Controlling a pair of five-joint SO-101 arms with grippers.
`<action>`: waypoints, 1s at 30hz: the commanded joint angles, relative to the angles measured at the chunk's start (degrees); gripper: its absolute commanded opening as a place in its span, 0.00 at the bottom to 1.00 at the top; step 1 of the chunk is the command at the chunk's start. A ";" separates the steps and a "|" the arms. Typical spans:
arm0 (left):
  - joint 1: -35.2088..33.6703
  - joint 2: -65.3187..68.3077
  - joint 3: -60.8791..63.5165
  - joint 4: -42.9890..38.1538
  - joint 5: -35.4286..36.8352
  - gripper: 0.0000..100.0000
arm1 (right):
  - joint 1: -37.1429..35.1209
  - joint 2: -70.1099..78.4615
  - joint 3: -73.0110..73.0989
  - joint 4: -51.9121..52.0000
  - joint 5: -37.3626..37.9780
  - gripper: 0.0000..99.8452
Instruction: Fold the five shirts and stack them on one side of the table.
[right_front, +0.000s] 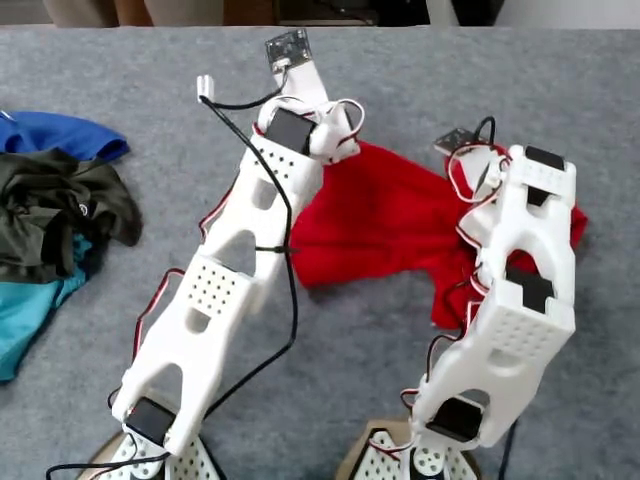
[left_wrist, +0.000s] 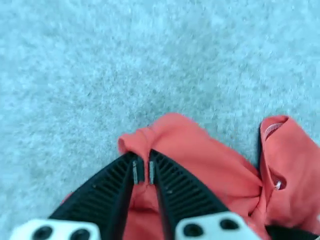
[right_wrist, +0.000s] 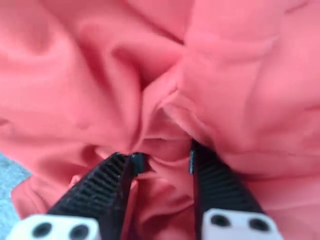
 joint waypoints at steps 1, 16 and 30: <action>-0.79 -7.78 -3.34 3.08 0.26 0.02 | 1.71 -10.51 -1.63 1.49 -0.35 0.19; -3.08 -27.82 -1.32 11.52 -7.12 0.02 | 0.66 -43.56 -1.19 7.03 -2.64 0.19; -13.54 -12.00 16.97 -8.44 -7.12 0.02 | 0.66 -36.79 4.79 0.09 -2.64 0.19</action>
